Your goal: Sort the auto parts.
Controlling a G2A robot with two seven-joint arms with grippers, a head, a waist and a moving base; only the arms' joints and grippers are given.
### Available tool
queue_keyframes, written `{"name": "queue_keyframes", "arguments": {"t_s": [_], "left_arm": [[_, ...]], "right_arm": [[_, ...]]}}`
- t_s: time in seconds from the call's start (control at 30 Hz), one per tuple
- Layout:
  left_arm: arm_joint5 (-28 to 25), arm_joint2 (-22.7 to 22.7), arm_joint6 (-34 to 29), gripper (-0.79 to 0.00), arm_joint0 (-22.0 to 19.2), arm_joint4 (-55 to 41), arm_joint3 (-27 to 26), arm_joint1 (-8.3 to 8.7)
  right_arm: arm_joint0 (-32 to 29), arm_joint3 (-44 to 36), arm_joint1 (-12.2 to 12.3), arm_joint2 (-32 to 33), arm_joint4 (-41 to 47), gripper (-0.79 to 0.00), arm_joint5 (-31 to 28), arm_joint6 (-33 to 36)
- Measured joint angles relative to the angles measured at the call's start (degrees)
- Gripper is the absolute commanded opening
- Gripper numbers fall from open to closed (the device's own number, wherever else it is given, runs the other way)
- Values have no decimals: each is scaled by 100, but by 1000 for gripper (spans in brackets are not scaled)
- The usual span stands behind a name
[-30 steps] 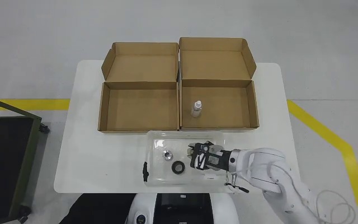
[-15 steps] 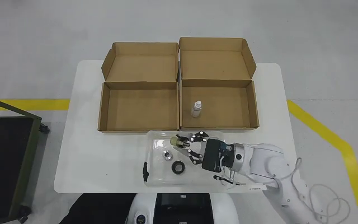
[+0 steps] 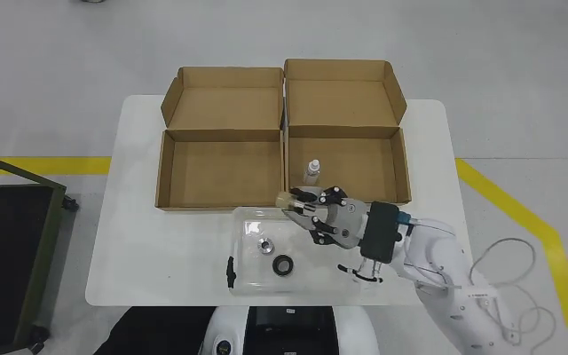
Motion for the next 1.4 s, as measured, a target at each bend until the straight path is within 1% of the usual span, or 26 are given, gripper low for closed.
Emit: {"name": "queue_keyframes", "arguments": {"t_s": [0.17,0.37,0.6,0.77,0.97,1.17,1.27,1.4], "left_arm": [[0,0,0,0,0,0,0,0],[0,0,0,0,0,0,0,0],[0,0,0,0,0,0,0,0],[0,0,0,0,0,0,0,0],[0,0,0,0,0,0,0,0],[0,0,0,0,0,0,0,0],[0,0,0,0,0,0,0,0],[0,0,0,0,0,0,0,0]], "right_arm": [[-21,-57,-18,22,-132,-785,100,-224],[24,-169,-29,39,-348,-785,32,-375],[-56,-234,-20,192,-460,-785,150,-181],[-163,55,-4,413,-256,-785,202,-60],[-282,321,18,615,-288,-785,402,371],[-411,670,49,849,-506,-785,661,890],[-406,868,54,948,-470,-785,796,1087],[-296,1104,51,1011,-457,-785,1047,1611]]}}
